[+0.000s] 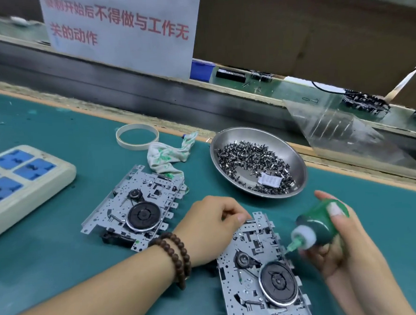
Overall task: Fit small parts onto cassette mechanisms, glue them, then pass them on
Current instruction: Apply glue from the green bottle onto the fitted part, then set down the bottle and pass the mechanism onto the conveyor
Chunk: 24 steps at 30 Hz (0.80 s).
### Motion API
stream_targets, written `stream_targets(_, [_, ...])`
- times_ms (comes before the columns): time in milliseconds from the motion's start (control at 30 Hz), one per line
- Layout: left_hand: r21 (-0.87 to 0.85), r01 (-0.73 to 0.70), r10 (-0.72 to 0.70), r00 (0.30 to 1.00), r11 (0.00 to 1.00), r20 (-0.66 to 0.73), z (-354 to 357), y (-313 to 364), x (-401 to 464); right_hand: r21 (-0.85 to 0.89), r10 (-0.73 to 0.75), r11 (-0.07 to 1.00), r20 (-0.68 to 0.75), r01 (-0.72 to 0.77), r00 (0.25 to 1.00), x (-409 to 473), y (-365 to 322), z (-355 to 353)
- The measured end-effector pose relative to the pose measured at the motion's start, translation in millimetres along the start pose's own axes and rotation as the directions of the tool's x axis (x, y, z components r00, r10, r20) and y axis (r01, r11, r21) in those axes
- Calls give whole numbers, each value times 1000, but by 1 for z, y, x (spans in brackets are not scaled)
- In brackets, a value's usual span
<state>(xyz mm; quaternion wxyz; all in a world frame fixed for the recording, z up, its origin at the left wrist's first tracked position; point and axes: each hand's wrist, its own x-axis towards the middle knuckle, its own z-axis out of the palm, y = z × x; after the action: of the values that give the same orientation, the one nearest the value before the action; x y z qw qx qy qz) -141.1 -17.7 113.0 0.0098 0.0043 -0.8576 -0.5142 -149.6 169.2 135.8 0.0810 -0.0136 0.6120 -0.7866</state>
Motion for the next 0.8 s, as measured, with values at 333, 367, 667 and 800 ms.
stream_targets(333, [6,-1,1,1000,1000,8,-2,2,-2,94,214,971,53,-218,975,8,-12,-26])
stream_targets(367, [-3,4,-4,1000,1000,12,-3,3,-2,29,172,984,79,-175,982,9,-9,-30])
stream_targets(667, [-143,104,-106,994,984,-9,-7,11,-7,-636,-167,763,-21,116,986,20,8,-47])
stream_targets(800, [-126,65,-67,998,990,-12,-11,30,-2,-682,-125,723,33,114,992,16,3,-43])
